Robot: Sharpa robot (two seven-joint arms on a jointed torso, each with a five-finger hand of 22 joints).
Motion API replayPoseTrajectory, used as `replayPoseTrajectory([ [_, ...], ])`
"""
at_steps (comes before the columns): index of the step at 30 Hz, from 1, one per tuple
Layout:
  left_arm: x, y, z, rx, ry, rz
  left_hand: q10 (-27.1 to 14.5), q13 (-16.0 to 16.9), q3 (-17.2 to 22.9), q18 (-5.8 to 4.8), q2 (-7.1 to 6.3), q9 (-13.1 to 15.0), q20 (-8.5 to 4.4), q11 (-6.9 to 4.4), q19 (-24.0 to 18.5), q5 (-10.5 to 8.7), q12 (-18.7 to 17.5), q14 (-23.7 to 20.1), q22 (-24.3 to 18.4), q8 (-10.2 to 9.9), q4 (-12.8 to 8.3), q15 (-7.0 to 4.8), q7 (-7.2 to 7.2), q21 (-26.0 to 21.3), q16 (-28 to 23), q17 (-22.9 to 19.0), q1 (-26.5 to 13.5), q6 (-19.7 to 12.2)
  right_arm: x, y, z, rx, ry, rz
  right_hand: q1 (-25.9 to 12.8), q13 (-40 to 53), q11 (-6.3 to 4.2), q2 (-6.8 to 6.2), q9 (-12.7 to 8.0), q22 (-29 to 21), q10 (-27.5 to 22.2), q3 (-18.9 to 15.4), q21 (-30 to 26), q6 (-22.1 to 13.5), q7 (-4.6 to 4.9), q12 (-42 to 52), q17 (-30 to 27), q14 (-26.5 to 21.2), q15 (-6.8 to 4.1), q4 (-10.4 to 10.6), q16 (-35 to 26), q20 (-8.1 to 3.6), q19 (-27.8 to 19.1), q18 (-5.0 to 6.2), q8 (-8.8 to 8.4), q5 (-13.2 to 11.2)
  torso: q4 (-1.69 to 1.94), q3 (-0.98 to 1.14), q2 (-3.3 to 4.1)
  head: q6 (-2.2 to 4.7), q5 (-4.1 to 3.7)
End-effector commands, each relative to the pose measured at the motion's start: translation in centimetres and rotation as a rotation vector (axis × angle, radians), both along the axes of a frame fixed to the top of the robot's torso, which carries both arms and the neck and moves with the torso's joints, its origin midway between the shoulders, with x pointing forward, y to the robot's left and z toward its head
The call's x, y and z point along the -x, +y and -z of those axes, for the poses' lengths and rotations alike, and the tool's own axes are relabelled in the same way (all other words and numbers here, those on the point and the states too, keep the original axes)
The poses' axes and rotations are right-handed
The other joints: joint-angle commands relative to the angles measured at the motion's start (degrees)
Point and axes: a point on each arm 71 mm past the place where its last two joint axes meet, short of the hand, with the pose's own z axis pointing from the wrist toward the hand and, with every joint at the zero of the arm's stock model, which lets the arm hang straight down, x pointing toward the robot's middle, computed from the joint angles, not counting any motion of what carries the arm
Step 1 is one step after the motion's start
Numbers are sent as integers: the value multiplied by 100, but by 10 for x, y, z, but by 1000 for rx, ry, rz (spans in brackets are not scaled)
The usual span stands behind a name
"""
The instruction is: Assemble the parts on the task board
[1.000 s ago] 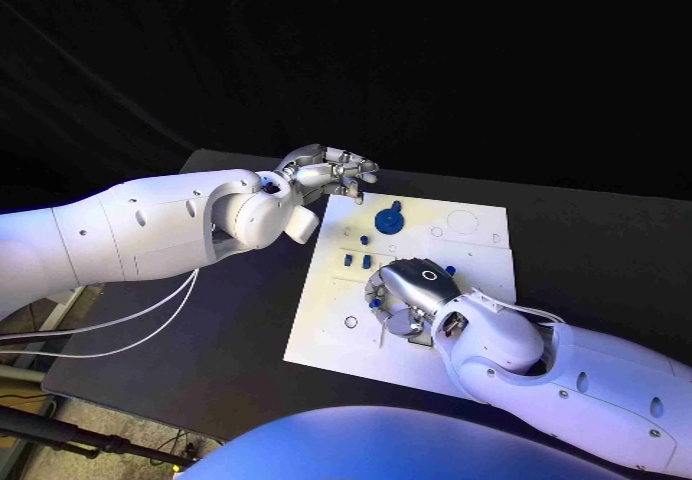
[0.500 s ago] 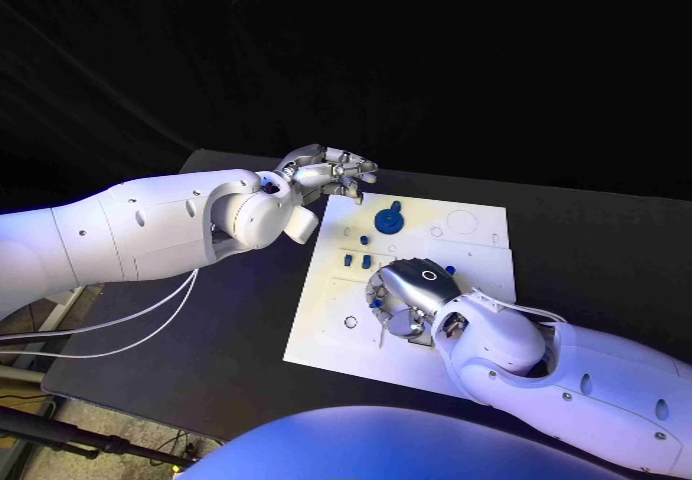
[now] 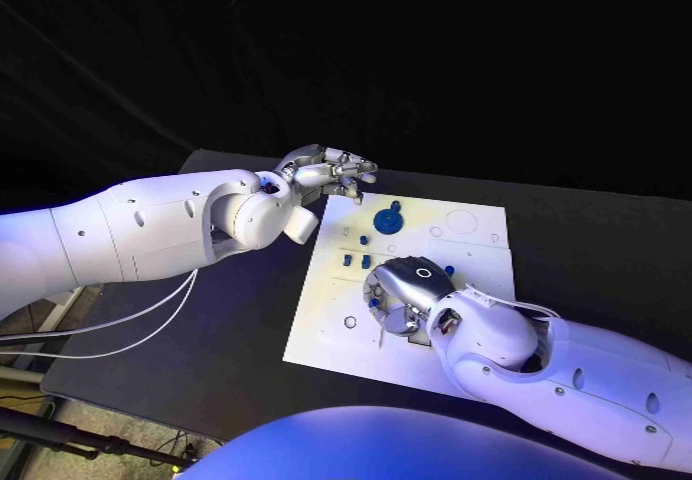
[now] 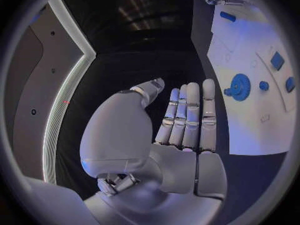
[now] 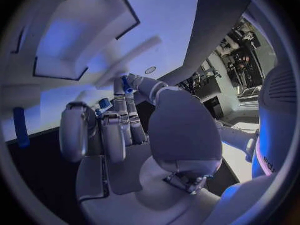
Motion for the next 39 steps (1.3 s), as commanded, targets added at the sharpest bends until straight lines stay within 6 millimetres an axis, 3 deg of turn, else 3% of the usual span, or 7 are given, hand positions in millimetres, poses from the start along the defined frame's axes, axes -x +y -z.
replayPoseTrajectory([
  [1, 0, -2, -1, 12, -1, 15, -18, -10, -19, 51, 36, 5, -15, 4, 38, 12, -21, -14, -5, 37, 23, 16, -3, -37, -38, -7, -23, -26, 0, 1, 3, 41, 1, -5, -1, -4, -6, 40, 5, 1117, 30, -9, 10, 38, 5, 30, 1092, 499, -36, -27, 28, -36, 60, -13, 16, 13, -1, 2, 0, 1, 3],
  [21, 0, -3, -1, 12, 2, 20, -21, -10, -24, 50, 39, 6, -13, 5, 41, 12, -23, -16, -9, 40, 27, 17, -1, -47, -42, -7, -27, -30, -2, 3, 4, 84, 11, -3, -40, 4, 10, 16, 7, 1093, -19, -35, -81, -30, 16, -1, 1077, 494, -26, -24, 21, -35, 26, 2, -20, -7, 1, 2, 0, 1, 1],
  [30, 0, -3, -1, 12, 3, 22, -21, -10, -24, 50, 39, 6, -13, 5, 41, 12, -23, -16, -9, 40, 27, 17, -1, -47, -42, -7, -27, -30, -3, 3, 3, 78, 8, -5, -204, -63, 174, -215, -117, 1041, -401, -8, -283, -453, 173, -173, 980, 465, 109, -1, -26, 68, -44, 31, -302, -62, -3, 3, 0, 1, 14],
  [39, 1, -2, -1, 12, 5, 23, -23, -11, -30, 50, 40, 8, -12, 6, 44, 11, -25, -18, -13, 43, 30, 19, -1, -58, -45, -7, -31, -35, -1, 2, 0, 52, -1, -6, -280, -143, 222, -342, -197, 994, -689, -34, -461, -636, 160, -178, 935, 452, 151, 16, -47, 117, -102, 64, -420, -73, -1, 7, 3, 1, 11],
])
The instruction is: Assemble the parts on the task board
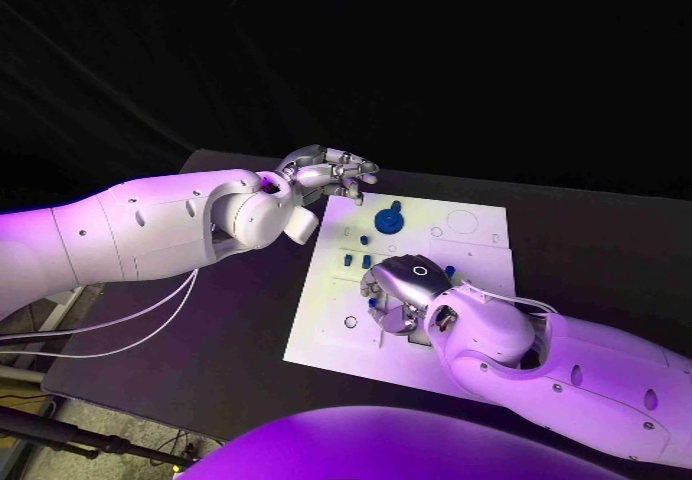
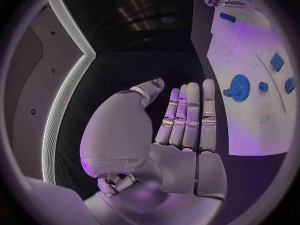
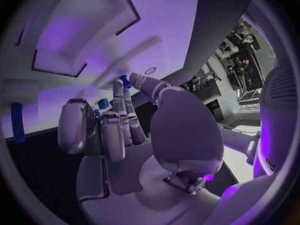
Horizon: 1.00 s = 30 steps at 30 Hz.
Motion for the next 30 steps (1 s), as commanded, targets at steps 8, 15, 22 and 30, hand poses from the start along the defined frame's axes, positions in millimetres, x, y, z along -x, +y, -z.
replayPoseTrajectory([
  [8, 1, -1, -1, 12, 1, 18, -24, -7, -14, 50, 41, 10, -12, 7, 44, 10, -26, -18, -7, 21, 14, 19, 0, -33, -23, -8, -32, -36, 1, -5, 1, 10, -7, 14, 12, 12, 0, -49, -7, 987, -65, -12, -33, -41, 12, 28, 922, 448, 27, 23, -32, 25, -13, 67, -20, -29, 0, 3, 1, 1, -5],
  [15, 1, -1, -1, 11, 1, 17, -24, -7, -14, 50, 41, 10, -12, 7, 44, 10, -26, -18, -7, 21, 14, 19, 0, -33, -23, -8, -32, -36, 3, -17, -6, -42, -29, 29, 10, -105, 79, -88, -137, 840, -514, -492, -551, -275, -62, 87, 714, 385, 94, 96, -137, 93, -186, 155, -157, -104, -1, 0, -1, 1, -39],
  [22, 1, 0, -1, 11, 0, 15, -24, -7, -18, 50, 45, 11, -11, 7, 47, 1, -26, -18, -10, 24, 17, 20, 0, -41, -25, -8, -34, -38, -4, -49, -33, -162, -52, 62, 61, -151, 60, -16, -229, 804, -520, -922, -656, -270, -28, 203, 652, 373, 80, 249, -172, 88, -185, 170, -175, -221, -10, -3, -11, 1, -139],
  [30, 0, 1, -1, 10, 0, 13, -24, -7, -18, 50, 45, 11, -11, 7, 47, 1, -26, -18, -10, 24, 17, 20, 0, -41, -25, -8, -34, -38, -28, -101, -54, -150, 34, 166, 179, -206, 55, 50, -300, 798, -541, -1050, -672, -221, 21, 243, 600, 362, 71, 343, -204, 78, -168, 168, -172, -260, -21, -3, -20, 6, -329],
])
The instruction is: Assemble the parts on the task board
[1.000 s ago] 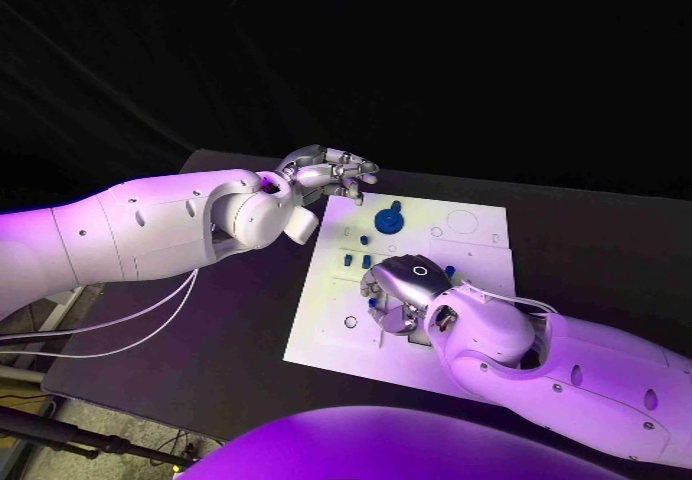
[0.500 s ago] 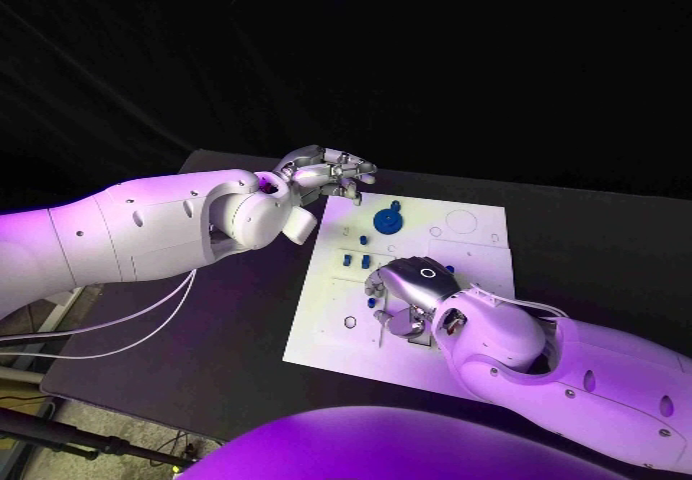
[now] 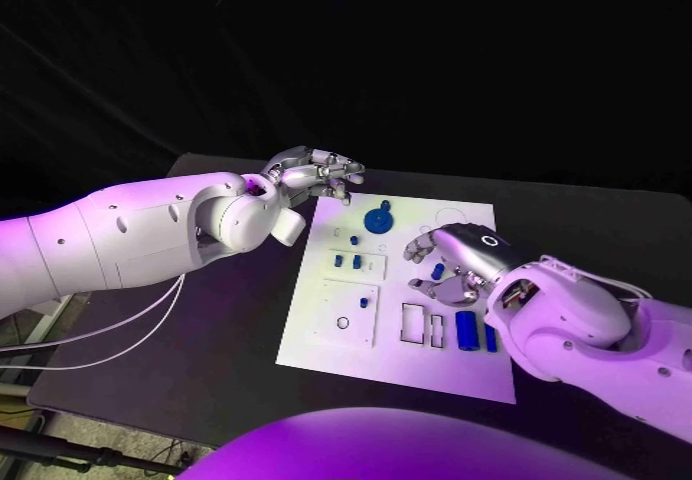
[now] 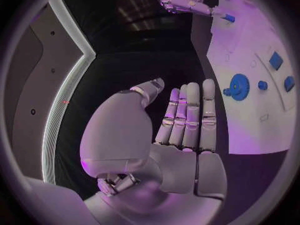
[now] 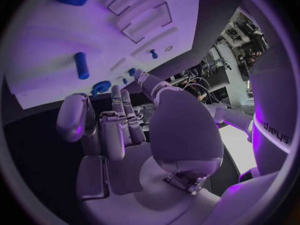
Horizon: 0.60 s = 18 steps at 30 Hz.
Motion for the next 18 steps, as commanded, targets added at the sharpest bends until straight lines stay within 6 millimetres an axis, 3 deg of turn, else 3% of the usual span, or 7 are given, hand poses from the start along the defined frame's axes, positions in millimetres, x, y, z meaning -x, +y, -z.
replayPoseTrajectory([
  [1, 0, -2, -1, 13, -3, 15, -24, -7, -18, 50, 45, 7, -11, 7, 47, 1, -26, -18, -9, 25, 17, 20, 0, -19, -25, -8, -34, -38, -6, -13, -1, -23, 86, 10, 60, -12, -18, -12, -7, 802, -43, -27, 27, 9, 11, 32, 602, 362, 11, 12, -26, -13, -11, 75, -10, 14, -11, -2, -11, 15, -83],
  [7, 0, -2, -1, 13, -4, 15, -24, -7, -18, 50, 45, 7, -11, 7, 47, 1, -26, -18, -9, 25, 17, 20, 0, -19, -25, -8, -34, -38, -25, -43, 2, 100, 94, 56, 163, -90, 16, -30, -85, 792, -160, -291, -31, -17, -67, 6, 628, 373, 37, 93, -15, 4, -20, 79, -40, -37, -25, 12, -17, 71, -124],
  [16, 0, -2, -1, 13, -3, 17, -23, -7, -21, 51, 50, 9, -10, 6, 52, -3, -26, -16, -12, 30, 17, 19, -2, -28, -26, -7, -31, -39, -32, -40, 7, 156, 94, 51, 330, -128, 15, 52, -131, 809, -140, -306, 9, 33, -100, 42, 638, 376, 40, 132, -11, 11, 3, 71, -26, -14, -13, 6, -8, 85, -144],
  [18, 0, -2, -1, 13, -3, 17, -23, -7, -21, 51, 50, 9, -10, 6, 52, -3, -26, -16, -12, 30, 17, 19, -2, -28, -26, -7, -31, -39, -33, -38, 8, 159, 94, 50, 361, -139, 8, 77, -145, 811, -114, -260, 10, 68, -60, 60, 636, 375, 35, 149, -12, 8, 8, 71, -15, -5, -10, 6, -6, 83, -148],
])
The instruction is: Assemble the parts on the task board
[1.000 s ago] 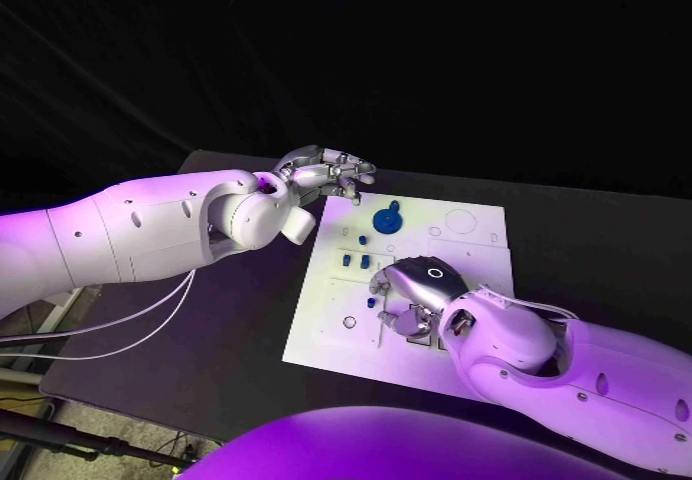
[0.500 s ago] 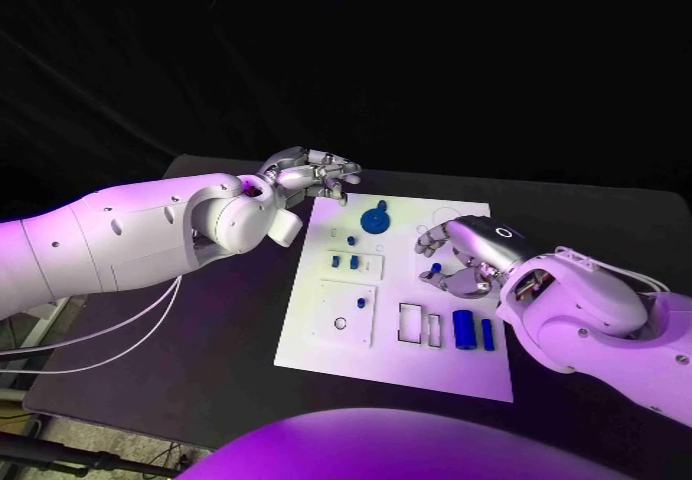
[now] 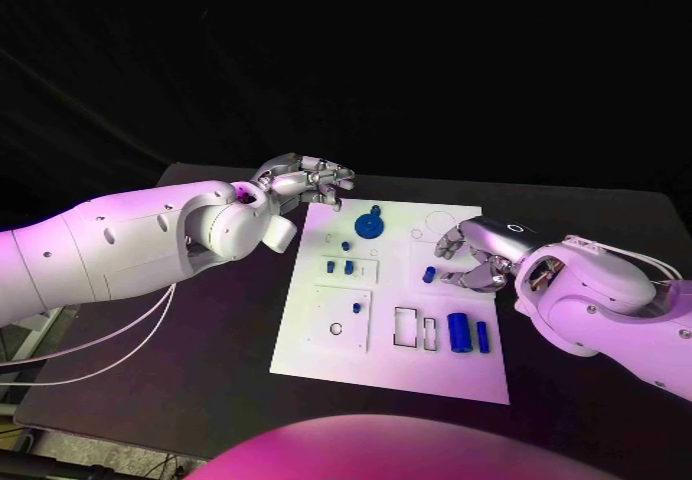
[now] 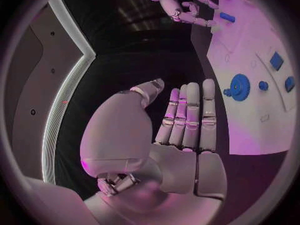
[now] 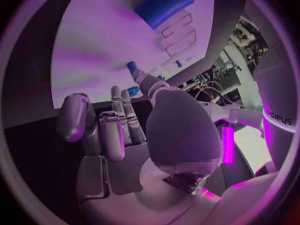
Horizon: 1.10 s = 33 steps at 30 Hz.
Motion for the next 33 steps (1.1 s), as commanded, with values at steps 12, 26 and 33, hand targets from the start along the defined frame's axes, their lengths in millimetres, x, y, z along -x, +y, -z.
replayPoseTrajectory([
  [12, 0, -2, -1, 13, -3, 17, -23, -7, -21, 51, 27, 5, 10, 6, 31, -3, -26, -16, -4, 30, 17, 20, -2, -28, -26, -7, -8, -39, 0, 18, 9, 42, 26, -53, 40, -68, -108, -26, -124, 907, 474, 600, 284, 204, 63, 85, 714, 403, -49, 107, 26, -65, 137, 22, 47, 80, 5, -12, -1, -25, 10],
  [26, 0, -2, -1, 12, -1, 16, -21, -6, -25, 52, 30, 7, 10, 6, 35, -4, -25, -16, -7, 35, 18, 19, -2, -36, -28, -7, -8, -39, 0, 24, 19, 78, 53, -67, -60, -64, -187, -82, -80, 989, 959, 1070, 492, 451, 49, 55, 786, 426, -115, 113, 68, -129, 213, -15, 208, 48, 4, -11, -3, -45, 17],
  [33, 1, -1, -1, 12, 0, 18, -21, -6, -25, 52, 30, 7, 10, 6, 35, -4, -25, -16, -7, 35, 18, 19, -2, -36, -28, -7, -8, -39, -1, 26, 20, 85, 40, -61, -89, -61, -189, -84, -67, 994, 994, 1097, 501, 490, 51, 45, 781, 424, -118, 120, 66, -134, 216, -17, 234, 43, 0, -13, -2, -52, 16],
])
